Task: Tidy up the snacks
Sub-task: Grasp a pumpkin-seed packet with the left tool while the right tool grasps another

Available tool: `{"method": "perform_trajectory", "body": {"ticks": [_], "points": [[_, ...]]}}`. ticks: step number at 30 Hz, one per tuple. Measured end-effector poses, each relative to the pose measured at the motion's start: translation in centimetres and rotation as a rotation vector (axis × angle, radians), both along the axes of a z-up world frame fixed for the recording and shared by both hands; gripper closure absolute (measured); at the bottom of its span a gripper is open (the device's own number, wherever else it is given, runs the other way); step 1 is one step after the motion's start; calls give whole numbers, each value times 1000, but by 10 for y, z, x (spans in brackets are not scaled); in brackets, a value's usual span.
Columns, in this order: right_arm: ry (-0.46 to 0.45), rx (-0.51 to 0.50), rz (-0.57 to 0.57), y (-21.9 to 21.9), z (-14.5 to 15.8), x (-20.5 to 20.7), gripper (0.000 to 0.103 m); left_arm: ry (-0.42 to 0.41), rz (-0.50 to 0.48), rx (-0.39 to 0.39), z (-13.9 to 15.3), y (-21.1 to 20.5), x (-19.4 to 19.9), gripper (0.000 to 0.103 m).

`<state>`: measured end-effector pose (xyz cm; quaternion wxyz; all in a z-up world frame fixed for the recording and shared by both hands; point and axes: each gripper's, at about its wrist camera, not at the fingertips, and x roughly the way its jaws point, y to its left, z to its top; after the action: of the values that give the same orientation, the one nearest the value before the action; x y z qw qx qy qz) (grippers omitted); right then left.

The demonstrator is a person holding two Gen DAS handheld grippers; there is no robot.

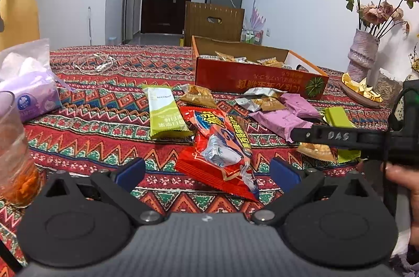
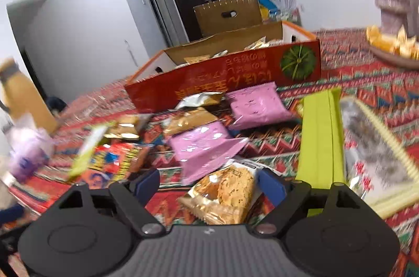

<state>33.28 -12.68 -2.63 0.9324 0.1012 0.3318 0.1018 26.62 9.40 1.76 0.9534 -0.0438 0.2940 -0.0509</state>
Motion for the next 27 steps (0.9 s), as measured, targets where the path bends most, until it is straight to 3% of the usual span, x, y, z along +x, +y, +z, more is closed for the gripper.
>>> {"method": "perform_trajectory", "body": {"ticks": [2,4,5,6,9,13,17,21,22,23,25,26,27], "points": [[-19,-117,3,8,-3,2,26,4,-5,-3,-2,-2,4,0],[-26,-219,16,11,-6,0,37,-7,-10,-5,0,-5,7,0],[-26,-231,36,9,-5,-2,40,-21,-17,-3,3,-6,9,0],[-20,-242,57,6,-5,-5,52,-37,-27,4,6,-8,12,0],[-9,-232,78,-12,-4,-12,51,-84,-54,10,18,-10,32,1],[-1,-227,66,-31,-3,-10,54,-7,-113,-31,26,-12,94,15],[-10,-212,66,-40,-5,-10,56,73,-72,75,13,-22,171,23],[-18,-207,87,-42,-5,-12,56,186,-76,100,-12,-26,223,25],[-19,-204,93,-43,-6,-11,56,207,-62,119,-18,-26,230,27],[-20,-200,99,-43,-6,-11,56,228,-54,133,-24,-27,236,40],[-21,-193,108,-45,-6,-11,56,217,-31,140,-27,-25,238,49],[-21,-190,112,-45,-6,-12,56,222,-10,127,-25,-22,238,60],[-22,-188,116,-46,-6,-11,57,227,3,112,-22,-20,235,61]]}}
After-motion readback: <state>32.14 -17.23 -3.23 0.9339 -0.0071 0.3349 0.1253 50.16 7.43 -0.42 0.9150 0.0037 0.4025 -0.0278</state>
